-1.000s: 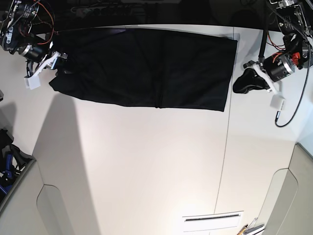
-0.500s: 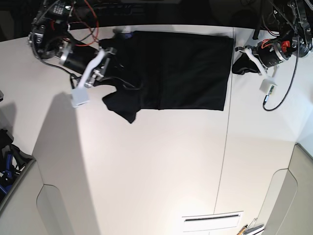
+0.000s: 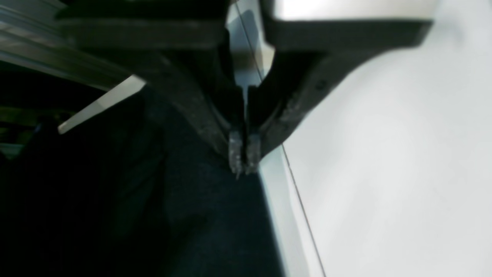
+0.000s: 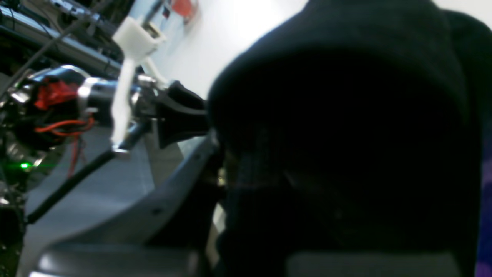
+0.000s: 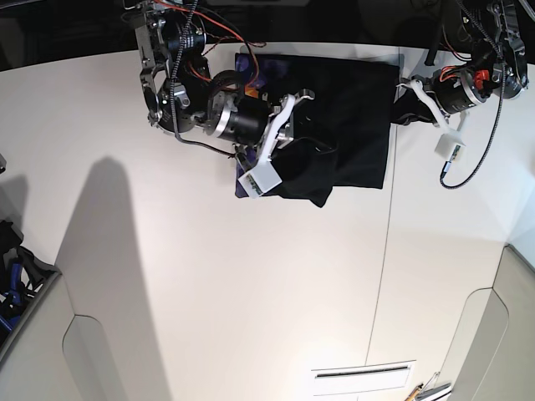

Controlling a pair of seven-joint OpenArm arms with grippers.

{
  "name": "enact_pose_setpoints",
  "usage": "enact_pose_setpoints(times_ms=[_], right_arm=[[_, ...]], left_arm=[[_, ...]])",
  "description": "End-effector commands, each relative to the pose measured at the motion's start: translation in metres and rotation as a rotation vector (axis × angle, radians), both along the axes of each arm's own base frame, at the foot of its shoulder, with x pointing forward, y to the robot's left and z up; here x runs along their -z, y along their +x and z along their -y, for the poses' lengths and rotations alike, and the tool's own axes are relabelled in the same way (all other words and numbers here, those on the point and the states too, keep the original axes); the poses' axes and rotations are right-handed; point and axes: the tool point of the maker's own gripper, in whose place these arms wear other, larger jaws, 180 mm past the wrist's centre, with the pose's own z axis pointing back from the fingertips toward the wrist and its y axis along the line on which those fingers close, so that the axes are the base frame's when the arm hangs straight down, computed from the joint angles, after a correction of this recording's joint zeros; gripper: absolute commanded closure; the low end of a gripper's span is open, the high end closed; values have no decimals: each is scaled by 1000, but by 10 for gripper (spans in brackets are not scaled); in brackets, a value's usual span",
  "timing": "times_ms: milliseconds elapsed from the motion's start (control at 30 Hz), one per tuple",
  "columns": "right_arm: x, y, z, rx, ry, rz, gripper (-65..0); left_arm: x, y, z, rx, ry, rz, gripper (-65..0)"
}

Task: Fold the T-shirt properly
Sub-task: 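Grasp the folded bundle with the right gripper and fold it over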

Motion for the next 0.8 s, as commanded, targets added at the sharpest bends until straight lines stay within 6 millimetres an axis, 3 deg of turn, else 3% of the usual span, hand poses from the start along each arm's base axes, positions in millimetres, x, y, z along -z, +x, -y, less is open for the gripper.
enact_pose_setpoints(times_ms=[0,167,333,533,600,767], right_arm=[[-16,10,-7,2,53,41,0],[-16,25,-13,8,72,51,0],[-32,35,-25,8,125,70,0],[-50,27,-41,-19,221,53,-379],[-51,22,-47,-42,223,55,-407],[-54,15,-54,-73,228,60,-407]], left_arm=[[-9,7,-2,1,-3,37,-6],[-9,7,-2,1,-3,37,-6],[-9,7,-2,1,-4,37,-6],[-9,7,-2,1,-5,38,-6],[-9,7,-2,1,-5,38,-6],[-10,7,-2,-1,-6,41,-6]])
